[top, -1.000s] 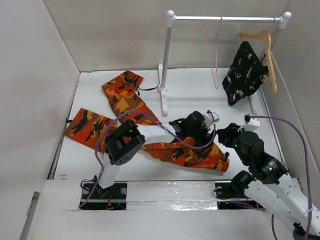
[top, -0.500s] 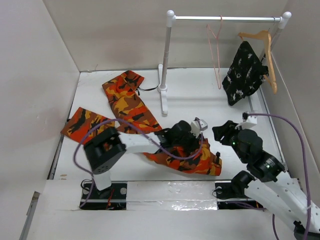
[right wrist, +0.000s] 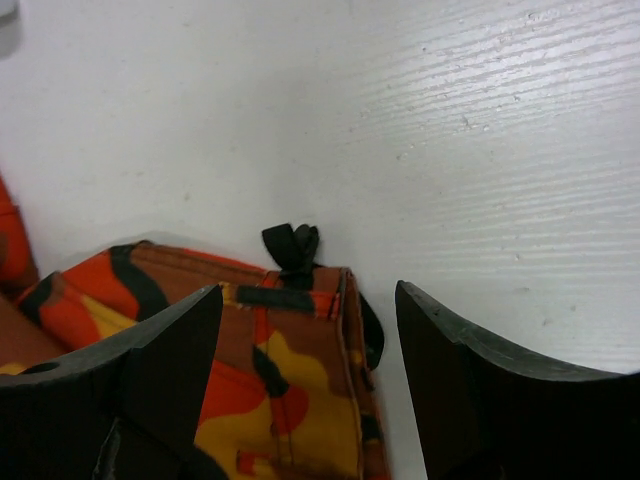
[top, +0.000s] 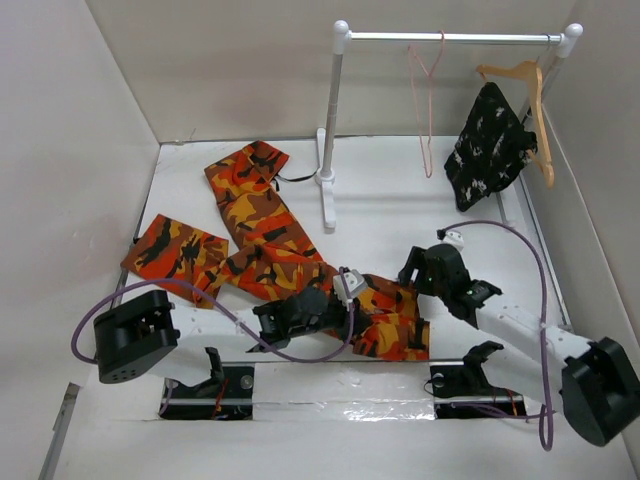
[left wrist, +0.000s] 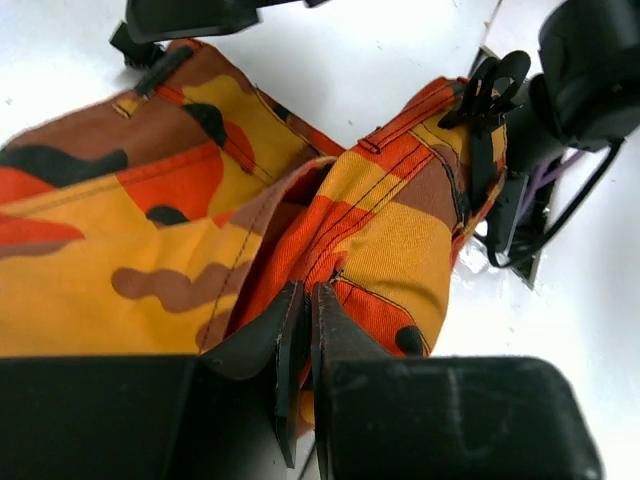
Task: Place the trousers on the hanger
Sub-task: Flatten out the trousers at the center of the board.
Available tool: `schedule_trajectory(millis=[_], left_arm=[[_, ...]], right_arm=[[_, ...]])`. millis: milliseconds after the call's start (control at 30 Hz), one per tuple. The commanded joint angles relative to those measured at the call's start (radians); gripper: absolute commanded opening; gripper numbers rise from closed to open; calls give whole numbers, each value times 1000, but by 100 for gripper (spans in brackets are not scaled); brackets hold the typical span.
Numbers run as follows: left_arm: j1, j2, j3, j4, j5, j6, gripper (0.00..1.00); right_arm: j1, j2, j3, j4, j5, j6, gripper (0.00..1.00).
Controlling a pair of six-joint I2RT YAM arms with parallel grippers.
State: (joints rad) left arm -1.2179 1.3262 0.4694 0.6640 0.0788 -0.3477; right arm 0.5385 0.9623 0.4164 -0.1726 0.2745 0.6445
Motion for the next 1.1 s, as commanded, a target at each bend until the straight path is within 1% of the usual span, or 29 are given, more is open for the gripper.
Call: schedule_trajectory(millis=[0, 100, 133, 267, 367, 400, 467, 500, 533, 600, 633, 667, 767, 800, 833, 900, 933, 967, 1033, 1067], left_arm=[[-28, -65, -52, 104, -24, -46, 0], [-81, -84, -83, 106, -56, -60, 0], [-94, -87, -97, 108, -69, -63, 0], [-112, -85, -132, 149, -94, -96, 0], [-137, -78, -137, 175, -105, -108, 0], [-150, -76, -137, 169, -117, -109, 0], [-205, -74, -137, 161, -170, -116, 0], [-245, -74, -137, 154, -189, -129, 0], [-265, -71, -133, 152, -201, -134, 0], [-305, -55, -124, 140, -249, -145, 0], [-325, -45, -120, 137, -270, -152, 0], [-362, -36, -112, 135, -310, -155, 0], [-414, 13, -91, 150, -382, -180, 0], [-423, 37, -84, 163, -395, -183, 0], [-423, 51, -77, 175, -404, -183, 0], [-433, 111, -45, 222, -412, -175, 0], [-433, 135, -26, 238, -412, -168, 6], [-433, 165, 21, 253, -404, -160, 17], [-433, 252, 87, 279, -383, -137, 28], [-433, 283, 169, 282, -342, -126, 41]], right_arm=[[-26, 78, 4, 162, -83, 0, 77], [-26, 110, 1, 199, -107, 24, 77], [-26, 115, -10, 231, -139, 32, 77], [-26, 163, -71, 344, -224, 64, 75], [-35, 243, -70, 372, -232, 67, 71], [-35, 256, -70, 383, -230, 72, 58], [-46, 251, -85, 421, -218, 95, 40], [-46, 209, -99, 471, -212, 104, 22], [-58, 208, -111, 493, -202, 112, 12], [-86, 118, -120, 510, -201, 104, 0], [-86, 86, -111, 512, -196, 89, 0], [-95, 20, -97, 490, -180, 58, 0], [-120, -69, 7, 354, -131, -12, 0], [-135, -112, 62, 322, -111, -34, 0], [-144, -126, 83, 279, -98, -48, 0], [-170, -149, 117, 259, -71, -89, 0], [-205, -148, 142, 255, -72, -98, 0], [-224, -143, 156, 245, -80, -112, 0], [-291, -107, 198, 245, -89, -127, 0], [-314, -88, 215, 249, -95, -140, 0]])
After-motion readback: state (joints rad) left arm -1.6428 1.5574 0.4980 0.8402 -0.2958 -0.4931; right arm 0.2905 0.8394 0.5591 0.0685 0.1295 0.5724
